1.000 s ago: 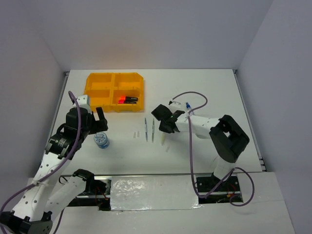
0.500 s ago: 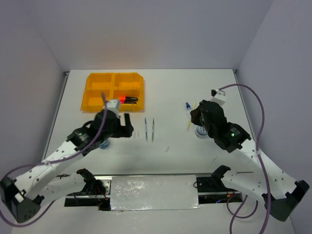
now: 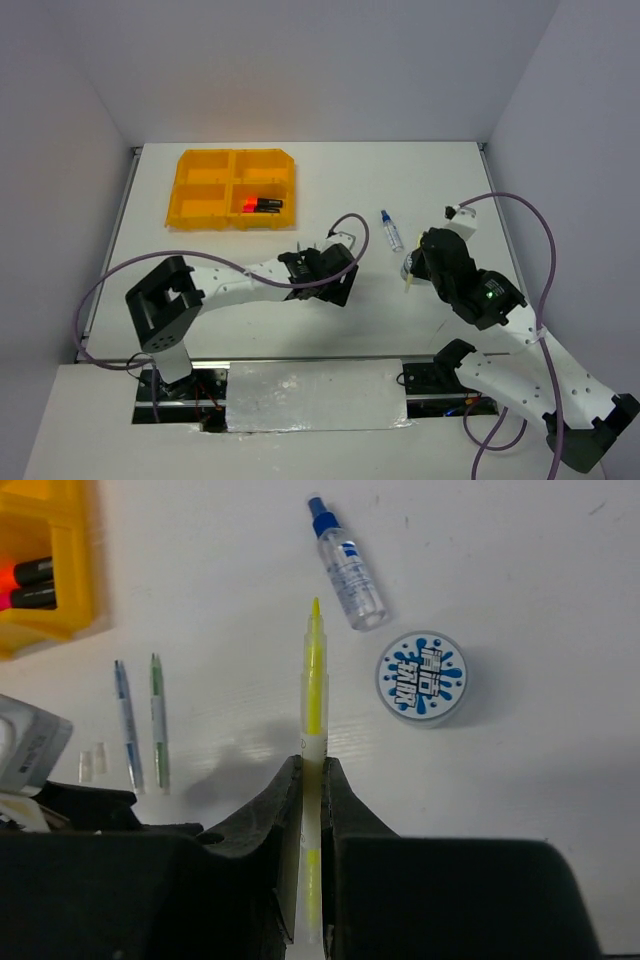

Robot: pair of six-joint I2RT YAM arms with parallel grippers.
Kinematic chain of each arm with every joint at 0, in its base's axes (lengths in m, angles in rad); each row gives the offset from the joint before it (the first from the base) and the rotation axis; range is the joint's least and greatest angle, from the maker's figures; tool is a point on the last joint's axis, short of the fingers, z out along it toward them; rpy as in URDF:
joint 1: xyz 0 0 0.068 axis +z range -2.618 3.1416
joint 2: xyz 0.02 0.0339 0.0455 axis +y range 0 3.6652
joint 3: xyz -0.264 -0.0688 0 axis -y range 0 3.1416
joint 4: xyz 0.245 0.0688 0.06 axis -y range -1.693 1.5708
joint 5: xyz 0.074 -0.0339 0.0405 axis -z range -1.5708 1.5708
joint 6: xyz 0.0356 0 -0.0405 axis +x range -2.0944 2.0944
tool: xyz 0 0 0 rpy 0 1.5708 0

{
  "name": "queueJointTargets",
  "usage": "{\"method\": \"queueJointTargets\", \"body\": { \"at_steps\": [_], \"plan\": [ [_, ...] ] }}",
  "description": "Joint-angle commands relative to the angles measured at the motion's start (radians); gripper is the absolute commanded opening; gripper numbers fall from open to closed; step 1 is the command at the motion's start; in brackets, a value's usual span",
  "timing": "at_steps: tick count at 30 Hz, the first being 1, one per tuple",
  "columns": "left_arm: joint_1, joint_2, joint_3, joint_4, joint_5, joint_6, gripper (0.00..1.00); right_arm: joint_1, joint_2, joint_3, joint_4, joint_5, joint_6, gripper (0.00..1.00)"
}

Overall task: Sort the stationery into containers
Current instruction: Pick up the pen cap from the center of the board.

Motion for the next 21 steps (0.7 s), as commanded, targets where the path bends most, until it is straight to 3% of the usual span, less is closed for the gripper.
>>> {"method": "queueJointTargets", "body": {
  "at_steps": [1,6,15,21],
  "plan": [
    [-0.020,0.079,0.075,0.037,0.020,0.004,0.85,-0.011,-0.015,-0.002,-0.038,0.079,0.005,0.00],
    [-0.040,0.169,0.139,0.020,0.023,0.015,0.75,-0.028,-0.038,-0.010,-0.044,0.085,-0.015,0.00],
    [-0.066,0.200,0.124,0.022,0.028,0.001,0.72,-0.047,-0.060,-0.037,-0.041,0.088,-0.032,0.00],
    [-0.083,0.234,0.135,0.008,0.019,0.004,0.63,-0.050,-0.057,-0.044,-0.026,0.065,-0.037,0.00]
  ]
}}
